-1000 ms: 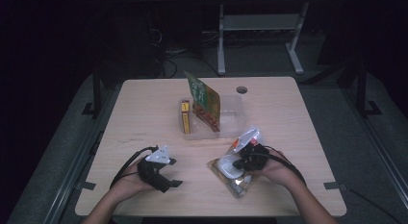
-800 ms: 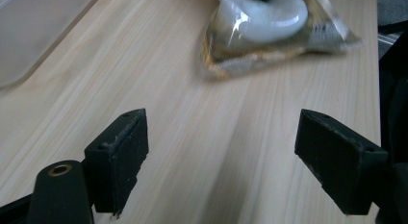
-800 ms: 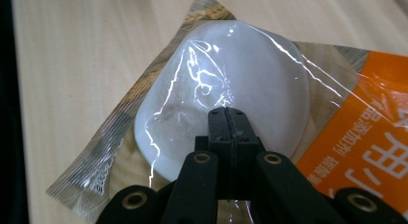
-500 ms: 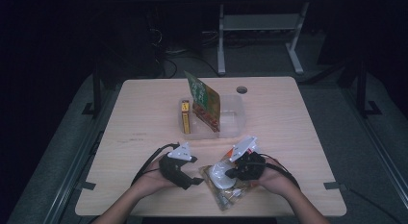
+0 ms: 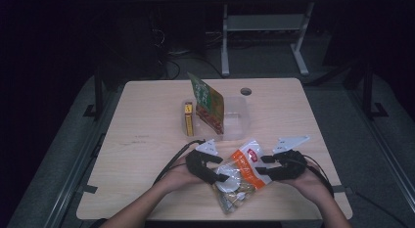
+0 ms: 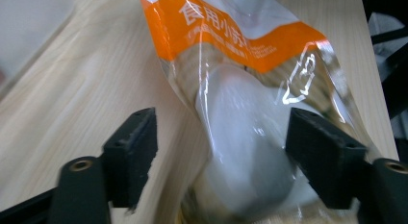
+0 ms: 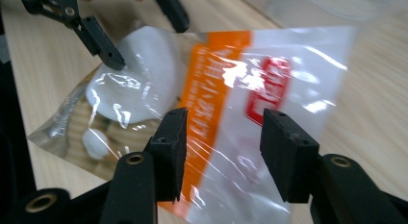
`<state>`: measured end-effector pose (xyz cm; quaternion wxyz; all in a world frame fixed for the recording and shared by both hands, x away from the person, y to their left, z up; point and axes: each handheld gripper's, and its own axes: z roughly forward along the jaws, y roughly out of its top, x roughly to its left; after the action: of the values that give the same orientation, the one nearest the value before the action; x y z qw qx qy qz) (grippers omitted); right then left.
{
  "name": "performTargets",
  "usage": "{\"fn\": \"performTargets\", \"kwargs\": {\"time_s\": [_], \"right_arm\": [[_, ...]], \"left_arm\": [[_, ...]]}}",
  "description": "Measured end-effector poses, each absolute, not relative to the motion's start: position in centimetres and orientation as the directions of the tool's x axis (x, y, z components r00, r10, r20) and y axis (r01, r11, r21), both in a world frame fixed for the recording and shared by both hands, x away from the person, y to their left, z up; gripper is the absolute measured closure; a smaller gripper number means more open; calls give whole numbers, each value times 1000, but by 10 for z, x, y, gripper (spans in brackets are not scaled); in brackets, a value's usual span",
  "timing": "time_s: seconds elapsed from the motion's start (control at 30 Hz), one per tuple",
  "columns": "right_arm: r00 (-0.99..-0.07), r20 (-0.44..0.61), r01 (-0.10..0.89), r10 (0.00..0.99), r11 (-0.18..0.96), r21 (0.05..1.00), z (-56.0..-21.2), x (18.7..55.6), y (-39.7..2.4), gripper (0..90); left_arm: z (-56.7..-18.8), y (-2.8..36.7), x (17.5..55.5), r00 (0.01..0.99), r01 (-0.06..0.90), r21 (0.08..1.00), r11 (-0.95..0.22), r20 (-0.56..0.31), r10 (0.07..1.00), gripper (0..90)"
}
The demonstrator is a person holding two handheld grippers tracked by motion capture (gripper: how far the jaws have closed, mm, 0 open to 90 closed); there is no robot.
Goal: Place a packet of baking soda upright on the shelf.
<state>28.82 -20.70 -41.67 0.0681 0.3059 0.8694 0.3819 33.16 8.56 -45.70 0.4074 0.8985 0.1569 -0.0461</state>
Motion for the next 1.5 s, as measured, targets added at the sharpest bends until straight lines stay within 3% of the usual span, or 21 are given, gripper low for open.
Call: {"fn": "performTargets", "kwargs": {"time_s": [0.33,0.43,0.7,0.87,1.17,1.37,1.5], "right_arm": [[-768,100,495,633,487,719,-421,291,-220,478],[-771,96,488,630,487,724,-420,289,-220,474],[-776,92,470,624,474,744,-418,285,-221,471],[-783,103,461,613,462,758,-416,284,-222,467],[-820,149,435,552,434,789,-408,283,-223,428],[-864,209,403,458,382,831,-391,288,-219,437],[-879,196,383,434,399,833,-384,292,-211,418]], "left_arm": [[-467,74,336,933,358,709,-607,-295,206,477],[-466,73,337,940,339,706,-621,-285,189,522],[-462,75,336,960,269,729,-629,-257,113,806],[-455,78,336,960,261,742,-618,-267,85,886],[-428,93,331,982,177,794,-582,-181,53,896],[-415,110,330,990,141,822,-552,-134,54,896],[-409,121,329,993,121,828,-548,-104,61,896]]}}
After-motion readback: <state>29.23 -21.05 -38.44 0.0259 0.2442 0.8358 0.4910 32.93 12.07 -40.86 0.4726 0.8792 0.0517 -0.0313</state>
